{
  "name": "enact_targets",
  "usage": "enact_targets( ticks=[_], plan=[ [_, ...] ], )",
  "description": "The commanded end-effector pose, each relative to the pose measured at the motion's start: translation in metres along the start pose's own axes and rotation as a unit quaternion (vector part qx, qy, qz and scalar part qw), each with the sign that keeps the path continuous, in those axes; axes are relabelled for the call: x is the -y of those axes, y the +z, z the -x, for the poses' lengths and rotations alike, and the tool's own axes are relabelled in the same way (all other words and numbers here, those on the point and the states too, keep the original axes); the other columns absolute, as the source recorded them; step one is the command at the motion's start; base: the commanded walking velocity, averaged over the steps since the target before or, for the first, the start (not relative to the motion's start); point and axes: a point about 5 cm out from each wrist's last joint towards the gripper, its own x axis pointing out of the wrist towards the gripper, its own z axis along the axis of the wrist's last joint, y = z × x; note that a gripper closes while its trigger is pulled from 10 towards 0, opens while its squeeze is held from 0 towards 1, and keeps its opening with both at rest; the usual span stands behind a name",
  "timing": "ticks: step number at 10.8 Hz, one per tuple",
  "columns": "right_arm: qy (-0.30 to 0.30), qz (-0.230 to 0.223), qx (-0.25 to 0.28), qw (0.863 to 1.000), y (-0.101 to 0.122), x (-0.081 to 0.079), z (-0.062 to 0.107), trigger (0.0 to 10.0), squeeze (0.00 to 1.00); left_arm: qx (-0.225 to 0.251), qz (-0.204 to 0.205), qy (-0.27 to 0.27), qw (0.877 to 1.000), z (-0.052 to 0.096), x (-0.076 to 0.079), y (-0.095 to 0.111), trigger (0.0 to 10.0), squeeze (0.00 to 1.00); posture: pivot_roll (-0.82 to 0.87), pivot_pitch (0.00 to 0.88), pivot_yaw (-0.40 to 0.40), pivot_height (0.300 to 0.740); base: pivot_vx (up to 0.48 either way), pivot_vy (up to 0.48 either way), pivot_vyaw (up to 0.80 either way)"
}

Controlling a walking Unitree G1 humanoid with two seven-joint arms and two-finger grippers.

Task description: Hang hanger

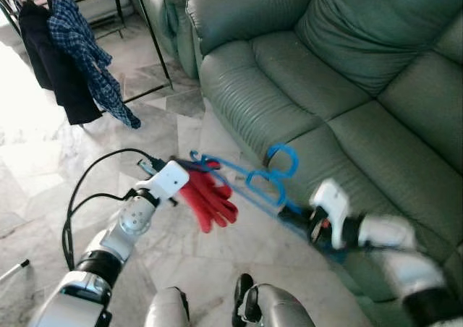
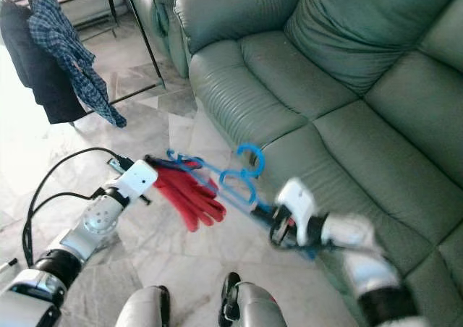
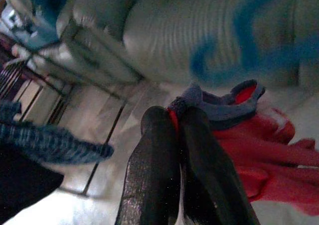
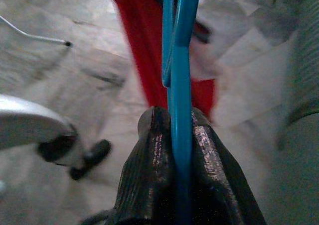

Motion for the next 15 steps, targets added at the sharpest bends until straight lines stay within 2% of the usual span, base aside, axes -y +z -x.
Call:
enact_targets(
  ticks=[1,3,6,7,8,10,13,15],
  plan=[
    [-0.004,0.007,-0.01,1.0,-0.001,0.004,0.005,10.0,0.0,-0.018,-0.013,0.009,1.0,0.0,-0.005,-0.005,10.0,0.0,-0.06,0.161,-0.045,0.74,0.0,0.0,0.0],
    [0.033,0.044,-0.068,0.996,-0.007,0.002,0.017,10.0,0.0,-0.042,-0.017,0.005,0.999,0.0,-0.011,-0.01,10.0,0.0,-0.06,0.164,-0.052,0.74,0.0,0.0,0.0],
    [0.062,0.066,-0.124,0.988,-0.019,0.0,0.023,10.0,0.0,-0.03,-0.013,-0.012,0.999,-0.003,-0.007,-0.003,10.0,0.0,-0.07,0.163,-0.055,0.74,0.0,0.0,0.0],
    [0.061,0.071,-0.129,0.987,-0.02,0.001,0.022,10.0,0.0,-0.004,0.001,-0.056,0.998,-0.003,0.002,0.004,10.0,0.0,-0.07,0.164,-0.054,0.74,0.0,0.0,0.0],
    [0.064,0.071,-0.128,0.987,-0.02,0.0,0.021,10.0,0.0,0.012,-0.005,-0.08,0.997,-0.002,0.007,0.008,10.0,0.0,-0.07,0.164,-0.053,0.74,0.0,0.0,0.0],
    [0.062,0.07,-0.126,0.988,-0.02,0.001,0.02,10.0,0.0,0.02,-0.01,-0.096,0.995,-0.002,0.009,0.011,10.0,0.0,-0.07,0.164,-0.052,0.74,0.0,0.0,0.0],
    [0.056,0.07,-0.126,0.988,-0.021,0.003,0.02,10.0,0.0,0.062,0.001,-0.126,0.99,-0.001,0.012,0.026,10.0,0.0,-0.07,0.164,-0.053,0.74,0.0,0.0,0.0],
    [0.055,0.071,-0.124,0.988,-0.02,0.005,0.021,10.0,0.0,0.054,-0.006,-0.118,0.992,-0.001,0.009,0.023,10.0,0.0,-0.07,0.164,-0.054,0.74,0.0,0.0,0.0]
  ],
)
